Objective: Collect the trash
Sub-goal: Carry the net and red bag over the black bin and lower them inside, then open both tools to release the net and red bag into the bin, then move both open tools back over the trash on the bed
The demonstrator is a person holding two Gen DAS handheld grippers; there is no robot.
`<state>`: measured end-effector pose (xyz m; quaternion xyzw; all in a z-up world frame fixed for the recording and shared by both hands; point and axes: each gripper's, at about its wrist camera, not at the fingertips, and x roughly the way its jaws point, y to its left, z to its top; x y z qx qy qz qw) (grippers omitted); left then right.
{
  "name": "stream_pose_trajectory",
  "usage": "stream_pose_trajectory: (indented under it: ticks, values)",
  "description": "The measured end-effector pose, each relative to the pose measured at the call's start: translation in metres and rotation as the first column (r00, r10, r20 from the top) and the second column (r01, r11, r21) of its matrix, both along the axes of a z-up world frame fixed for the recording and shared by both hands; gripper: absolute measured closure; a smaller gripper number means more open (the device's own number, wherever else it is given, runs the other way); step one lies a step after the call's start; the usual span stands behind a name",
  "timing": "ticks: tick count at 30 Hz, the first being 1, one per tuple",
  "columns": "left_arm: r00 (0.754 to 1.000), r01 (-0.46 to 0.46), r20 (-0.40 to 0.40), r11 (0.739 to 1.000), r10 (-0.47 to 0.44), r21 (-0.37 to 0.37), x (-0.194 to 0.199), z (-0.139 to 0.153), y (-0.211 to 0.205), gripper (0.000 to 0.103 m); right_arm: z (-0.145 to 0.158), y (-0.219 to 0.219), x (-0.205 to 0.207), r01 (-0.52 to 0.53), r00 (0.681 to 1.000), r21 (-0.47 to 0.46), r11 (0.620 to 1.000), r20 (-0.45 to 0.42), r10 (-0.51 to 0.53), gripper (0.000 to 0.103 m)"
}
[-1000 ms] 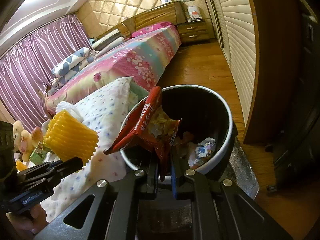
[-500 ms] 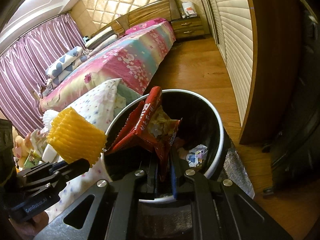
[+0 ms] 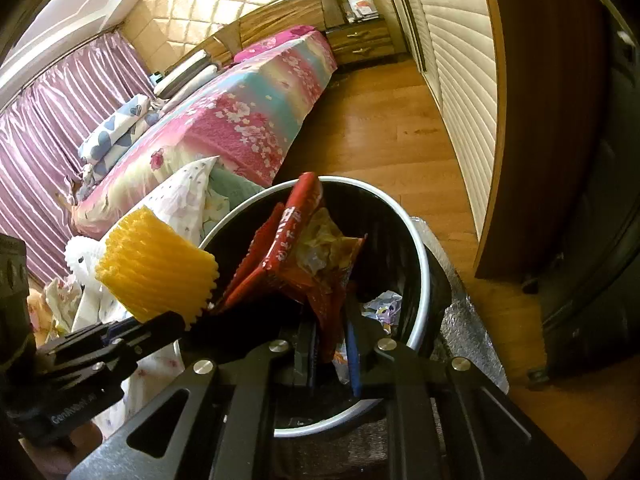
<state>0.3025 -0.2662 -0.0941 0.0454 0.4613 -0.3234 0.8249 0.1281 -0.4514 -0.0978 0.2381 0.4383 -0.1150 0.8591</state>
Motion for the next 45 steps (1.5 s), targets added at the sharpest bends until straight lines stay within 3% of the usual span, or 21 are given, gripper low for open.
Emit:
stream_pose_trajectory:
  ticks: [2,5,11,13,15,17,29,45]
  values:
    - [1.000,0.000,-0.006,1.000,0.000,-0.003,0.002,0.000,-0.001,0.067,0.000,-0.004,-0.001,0.013,1.000,0.011,1.000,-0.002,-0.013,0.084]
    - [1.000,-0.014,-0.001,1.000,0.014,-0.010,-0.001,0.001,0.004,0.052,0.002,-0.008,-0.004,0.029,1.000,0.022,0.999,0.009,-0.029,0.071]
    - [0.999,-0.036,0.000,0.999,0.036,-0.028,-0.012,0.003,0.021,0.050,0.006,0.001,-0.010,0.029,0.999,0.024,0.999,0.027,-0.030,0.064]
    - [0.999,-0.048,0.018,0.998,0.049,-0.037,-0.022,0.004,0.033,0.050,0.008,0.007,-0.013,0.025,0.999,0.033,0.999,0.042,-0.026,0.056]
    - [0.997,-0.065,0.034,0.997,0.066,-0.039,-0.031,0.005,0.044,0.050,0.011,0.015,-0.017,0.014,0.998,0.037,0.999,0.062,-0.016,0.032]
    - [0.995,-0.081,0.046,0.996,0.083,-0.047,-0.044,0.005,0.058,0.050,0.015,0.028,-0.019,-0.006,0.997,0.024,1.000,0.077,0.004,0.027]
    - [0.974,-0.212,0.073,0.975,0.216,-0.058,-0.090,0.012,0.147,0.050,0.031,0.103,-0.012,-0.169,0.981,-0.034,0.985,0.089,0.171,0.024]
    - [0.891,-0.441,0.097,0.896,0.444,-0.050,-0.117,0.020,0.266,0.048,0.023,0.209,0.015,-0.386,0.918,-0.032,0.922,0.088,0.388,0.021]
